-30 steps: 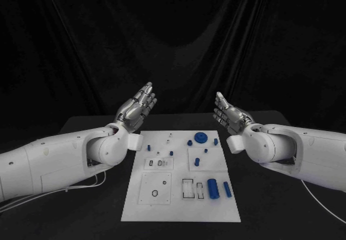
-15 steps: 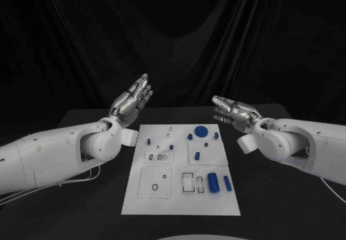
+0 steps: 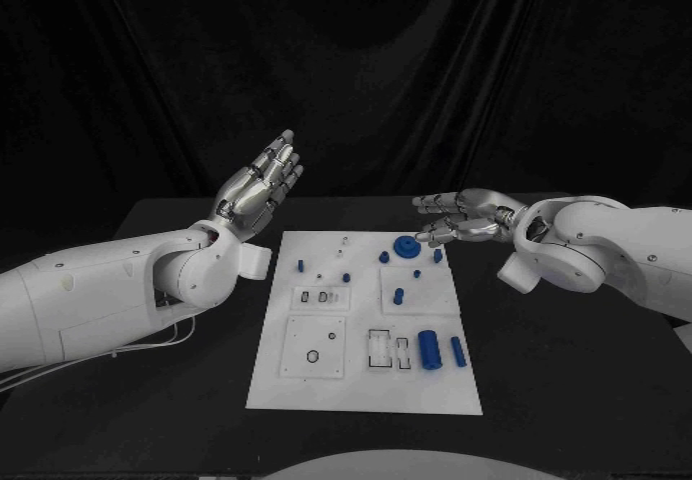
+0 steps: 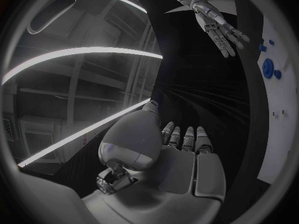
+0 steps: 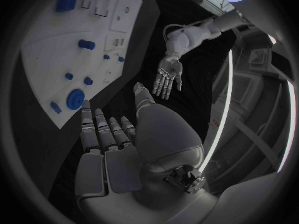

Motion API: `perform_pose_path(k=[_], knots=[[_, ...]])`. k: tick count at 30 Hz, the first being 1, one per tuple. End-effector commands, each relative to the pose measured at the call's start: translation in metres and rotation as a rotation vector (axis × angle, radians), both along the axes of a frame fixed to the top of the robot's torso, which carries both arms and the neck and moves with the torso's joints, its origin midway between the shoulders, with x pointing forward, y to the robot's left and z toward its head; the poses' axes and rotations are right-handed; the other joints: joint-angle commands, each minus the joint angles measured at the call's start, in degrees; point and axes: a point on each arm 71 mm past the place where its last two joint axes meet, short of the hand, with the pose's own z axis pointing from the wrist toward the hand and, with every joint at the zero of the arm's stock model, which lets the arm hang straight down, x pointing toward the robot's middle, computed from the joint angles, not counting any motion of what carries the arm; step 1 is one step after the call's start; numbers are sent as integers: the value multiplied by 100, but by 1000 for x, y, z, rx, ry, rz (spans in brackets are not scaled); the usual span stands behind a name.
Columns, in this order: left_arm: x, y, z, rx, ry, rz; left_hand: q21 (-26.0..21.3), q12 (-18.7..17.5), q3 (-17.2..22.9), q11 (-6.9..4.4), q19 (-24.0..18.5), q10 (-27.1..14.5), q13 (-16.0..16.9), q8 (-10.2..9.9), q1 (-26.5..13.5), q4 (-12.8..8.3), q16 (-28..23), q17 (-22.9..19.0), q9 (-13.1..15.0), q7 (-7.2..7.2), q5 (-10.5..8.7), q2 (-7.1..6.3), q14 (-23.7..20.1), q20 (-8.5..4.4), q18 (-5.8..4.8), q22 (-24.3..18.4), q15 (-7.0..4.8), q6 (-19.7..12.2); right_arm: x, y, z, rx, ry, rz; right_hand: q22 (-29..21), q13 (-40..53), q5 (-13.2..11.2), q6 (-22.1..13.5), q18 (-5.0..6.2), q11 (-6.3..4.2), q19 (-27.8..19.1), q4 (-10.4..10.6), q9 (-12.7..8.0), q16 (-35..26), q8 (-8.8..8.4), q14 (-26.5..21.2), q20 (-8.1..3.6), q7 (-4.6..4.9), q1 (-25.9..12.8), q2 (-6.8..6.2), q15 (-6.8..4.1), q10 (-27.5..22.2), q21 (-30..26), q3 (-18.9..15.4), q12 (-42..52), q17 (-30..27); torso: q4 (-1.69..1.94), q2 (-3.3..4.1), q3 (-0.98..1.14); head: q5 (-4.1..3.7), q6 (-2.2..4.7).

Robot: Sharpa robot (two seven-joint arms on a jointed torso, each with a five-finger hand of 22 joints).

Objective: Assemble the parts on the task board

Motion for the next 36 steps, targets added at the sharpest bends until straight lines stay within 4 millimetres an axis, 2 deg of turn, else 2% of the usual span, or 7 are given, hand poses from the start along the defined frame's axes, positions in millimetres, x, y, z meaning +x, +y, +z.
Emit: perform_pose_path(k=[1, 9, 14, 19, 27, 32, 36], knots=[[-1, 1, 6, -29, -64, -2, -34, -20, 21, 25, 4, 1, -8, 20, 71, 0, -21, -6, 10, -1, 32, -2, 8, 36, -18, -10, -305, 26, 1, 0, 0, -411, -207, 146, -17, 12, -39, 147, 95, -18, 570, -80, 12, 197, 35, 1079, -29, -64, 55, -129, -92, 157, 39, 270, 44, 115, 69, 87, -29, -35, 2], [-3, 5, 6, -31, -59, -3, -34, -20, 39, 29, 4, 1, -8, 21, 145, -5, -21, -6, 11, 5, 108, -2, 8, 70, -32, -10, -260, 42, 5, 16, 9, -733, -543, 287, -11, 131, -192, 1616, 119, -12, 2382, -117, 131, 388, 169, 2982, -431, -255, 52, -372, -624, 1604, 54, 755, -29, 473, 130, 156, -55, 20, -29], [-4, 5, 6, -35, -54, -13, -34, -20, 81, 32, 4, 1, -8, 21, 267, -20, -21, -6, 11, 11, 249, -5, 8, 161, -12, -10, -205, 48, 9, 28, 13, -782, -652, 305, 149, 265, -180, 2173, 125, 57, 3606, -193, 173, 785, 192, 4336, -781, -150, 91, -462, -878, 3096, 417, 878, 37, 925, 169, 195, -83, 11, -57], [-4, 6, 5, -37, -51, -17, -34, -20, 134, 33, 4, 1, -8, 24, 394, -38, -21, -6, 14, 14, 402, -7, 8, 235, 26, -10, -173, 64, 13, 37, 16, -784, -734, 304, 607, 275, -231, 2835, 103, -104, 4631, -215, 223, 1840, 234, 5521, -1173, -93, 20, -555, -1187, 3787, 1159, 918, -16, 1770, 200, 233, -101, -14, -46], [-3, 8, 5, -37, -47, -20, -34, -20, 167, 42, 4, 1, -8, 44, 461, -42, -21, -6, 30, 32, 476, -5, 8, 298, 48, -10, -131, 165, 15, 46, 17, -769, -787, 309, 1532, 230, -238, 3207, 72, -193, 4900, -154, 231, 4046, 227, 5894, -1311, -43, -37, -608, -1378, 4255, 2262, 1067, -135, 3671, 307, 320, -112, -78, -56], [-2, 8, 4, -36, -44, -23, -34, -20, 178, 50, 4, 1, -8, 54, 482, -43, -21, -6, 35, 45, 493, -3, 8, 319, 55, -10, -114, 204, 17, 50, 15, -764, -798, 312, 3715, 205, -312, 3316, -159, -220, 4895, -40, 227, 5611, 220, 5873, -1365, -61, -101, -681, -1420, 4434, 4242, 1161, -177, 5108, 357, 390, -132, -141, -25], [-2, 8, 4, -38, -46, -24, -34, -20, 191, 42, 4, 1, -8, 55, 504, -45, -21, -6, 35, 40, 527, -1, 8, 344, 60, -10, -93, 208, 20, 52, 12, -762, -800, 318, 4403, 209, -368, 3373, -198, -226, 4740, 36, 231, 5936, 227, 5837, -1360, -46, -120, -735, -1427, 4506, 4847, 1209, -169, 5356, 370, 409, -136, -161, -21]])
